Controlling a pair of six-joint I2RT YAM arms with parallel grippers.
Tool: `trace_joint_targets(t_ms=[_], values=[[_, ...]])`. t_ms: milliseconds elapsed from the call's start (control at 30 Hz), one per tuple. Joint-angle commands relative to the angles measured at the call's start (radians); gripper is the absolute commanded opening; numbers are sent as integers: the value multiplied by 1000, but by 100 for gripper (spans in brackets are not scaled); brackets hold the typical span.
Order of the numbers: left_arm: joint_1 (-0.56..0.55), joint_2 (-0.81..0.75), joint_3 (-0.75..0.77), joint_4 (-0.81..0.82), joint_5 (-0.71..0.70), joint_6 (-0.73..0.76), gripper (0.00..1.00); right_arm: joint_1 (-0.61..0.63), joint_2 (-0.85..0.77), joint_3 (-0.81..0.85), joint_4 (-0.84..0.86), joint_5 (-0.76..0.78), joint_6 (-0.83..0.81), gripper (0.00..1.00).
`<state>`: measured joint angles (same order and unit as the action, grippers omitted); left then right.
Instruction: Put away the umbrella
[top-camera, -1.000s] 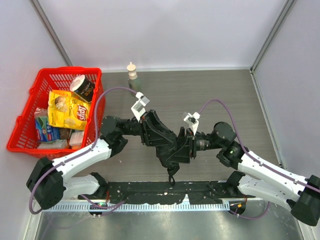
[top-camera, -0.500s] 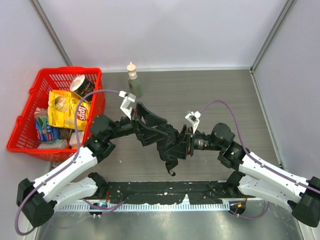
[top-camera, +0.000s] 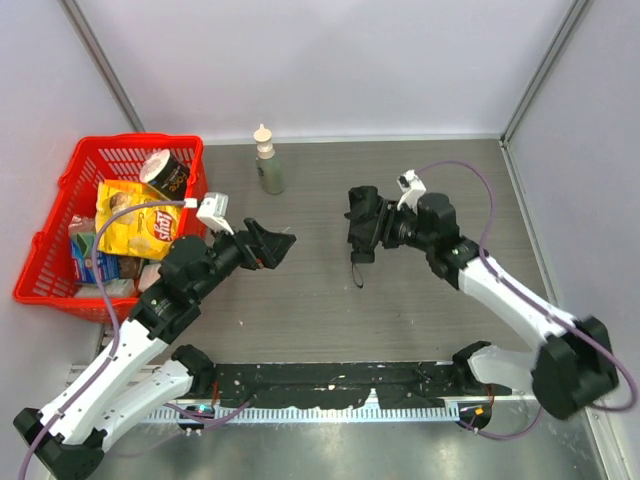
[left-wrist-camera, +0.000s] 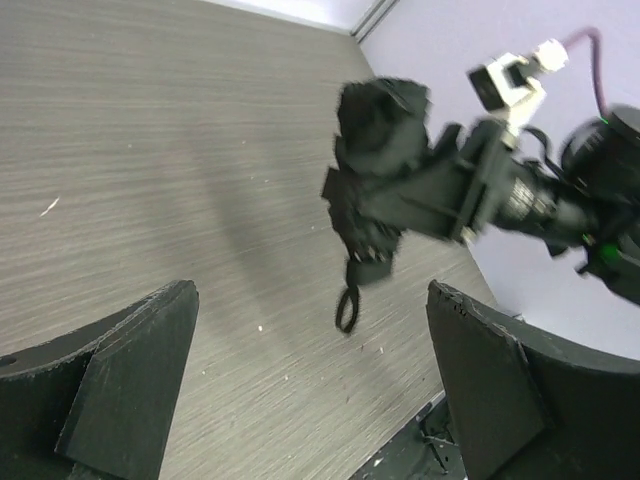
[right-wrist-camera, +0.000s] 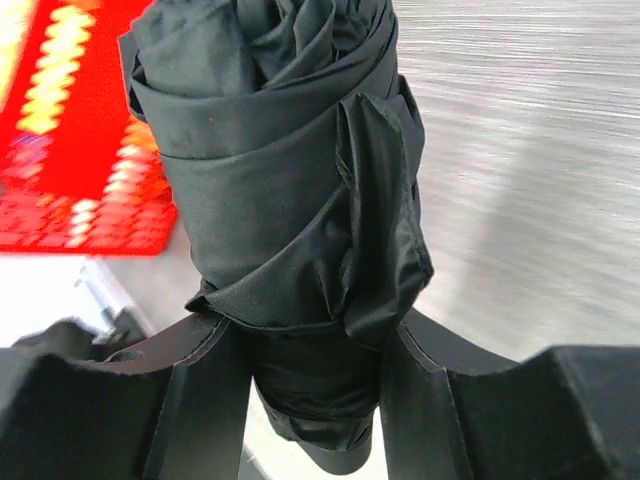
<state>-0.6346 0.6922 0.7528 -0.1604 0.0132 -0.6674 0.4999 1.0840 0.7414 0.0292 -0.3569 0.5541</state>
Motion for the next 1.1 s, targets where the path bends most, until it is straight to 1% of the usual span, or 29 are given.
trace_joint_targets(t_ms=[0,33,67,100,133,167,200,233,267,300,333,400,467,567,667,733,900,967,1000,1067], values=[[1,-3,39,-21,44,16,100,-125,232,140,84,32,-84,23],[1,1,34,-2,77,8,100,-168,335,201,81,30,-95,23],[1,9,28,15,111,-1,100,-190,382,270,84,9,-111,23],[1,13,23,34,144,-9,100,-225,481,306,116,-17,-112,23],[0,23,19,47,172,-15,100,-257,525,376,145,-72,-117,23],[1,29,14,56,197,-21,100,-268,613,407,158,-109,-118,23],[1,33,10,67,215,-26,99,-280,649,480,167,-125,-121,23],[1,38,5,71,226,-29,100,-285,725,518,161,-149,-135,24],[1,35,-3,71,234,-34,100,-288,767,602,134,-158,-147,26],[1,32,-10,74,234,-38,100,-291,833,642,112,-171,-176,26],[0,29,-20,78,235,-41,100,-294,908,732,65,-174,-189,27],[1,26,-39,91,241,-50,100,-300,1012,847,6,-195,-201,27],[0,26,-47,101,260,-61,100,-305,1077,923,-14,-197,-201,28],[0,21,-67,114,265,-73,100,-305,1132,970,-23,-143,-221,28],[0,33,-84,118,238,-77,99,-313,1191,1019,-23,-159,-211,32],[1,52,-75,108,248,-72,100,-313,1215,1033,-23,-165,-217,36],[1,55,-79,122,251,-81,100,-314,1245,1055,-84,-97,-249,52],[1,55,-78,117,246,-87,100,-313,1248,1072,-124,-54,-273,59],[1,55,-76,116,251,-89,100,-314,1246,1073,-133,-22,-292,60],[1,50,-78,114,254,-96,100,-313,1240,1089,-173,28,-315,69]])
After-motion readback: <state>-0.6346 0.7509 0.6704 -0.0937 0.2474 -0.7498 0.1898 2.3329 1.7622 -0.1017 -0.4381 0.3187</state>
